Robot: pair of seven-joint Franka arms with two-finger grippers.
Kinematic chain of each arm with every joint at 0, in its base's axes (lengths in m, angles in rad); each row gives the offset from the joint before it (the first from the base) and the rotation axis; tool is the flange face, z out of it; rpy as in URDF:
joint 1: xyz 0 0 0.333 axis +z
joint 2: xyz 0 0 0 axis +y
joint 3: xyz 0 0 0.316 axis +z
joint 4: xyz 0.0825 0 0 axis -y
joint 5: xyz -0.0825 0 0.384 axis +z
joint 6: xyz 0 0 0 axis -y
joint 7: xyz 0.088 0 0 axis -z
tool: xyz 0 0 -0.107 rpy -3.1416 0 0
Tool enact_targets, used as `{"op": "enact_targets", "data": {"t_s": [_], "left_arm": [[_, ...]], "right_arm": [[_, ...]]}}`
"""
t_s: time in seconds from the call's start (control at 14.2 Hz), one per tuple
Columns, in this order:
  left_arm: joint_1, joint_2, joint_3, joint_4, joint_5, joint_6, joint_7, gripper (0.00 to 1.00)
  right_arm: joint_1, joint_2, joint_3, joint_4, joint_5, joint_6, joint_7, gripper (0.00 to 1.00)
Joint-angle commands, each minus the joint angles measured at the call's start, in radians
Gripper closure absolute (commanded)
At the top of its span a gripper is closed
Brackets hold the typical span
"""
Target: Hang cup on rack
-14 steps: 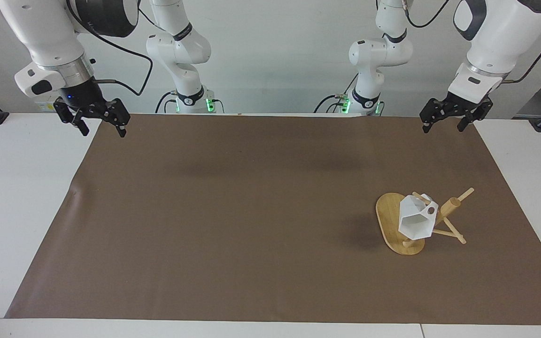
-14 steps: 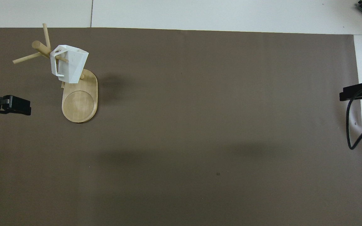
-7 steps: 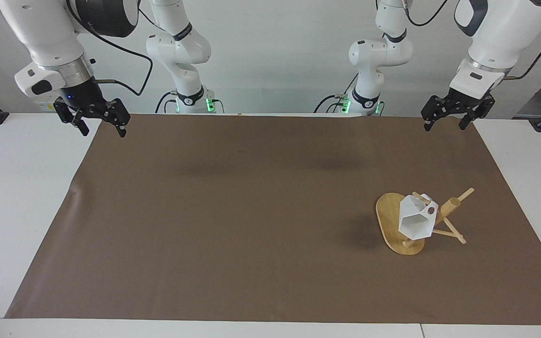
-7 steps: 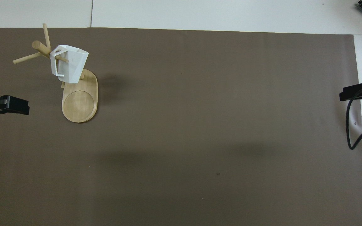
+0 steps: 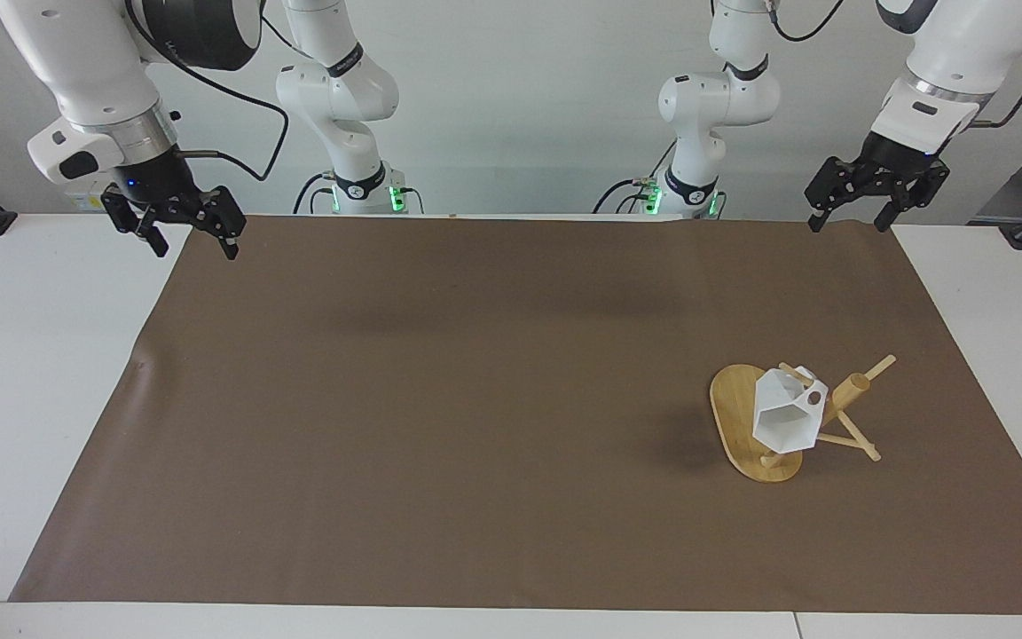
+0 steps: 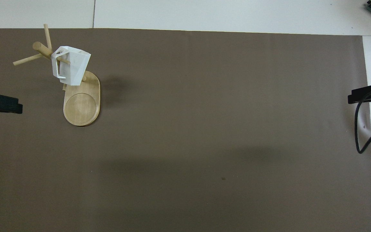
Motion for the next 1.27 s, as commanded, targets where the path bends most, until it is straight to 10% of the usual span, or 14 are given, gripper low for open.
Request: {"op": "enact_targets", "data": {"t_s": [0.0,1.2], "left_arm": [[-0.031,-0.015,0.035,-0.012,-0.008,-0.045,0.015,0.0],[0.021,-0.035,-0.033,-0.043,-0.008,-0.036,0.006,0.0]], "right_arm": [[0.004,-0.021,-0.004,-0.022,-0.002,-0.009,0.009,0.0],[0.004,-0.021,-0.004,-0.022,-0.002,-0.009,0.009,0.0]]}}
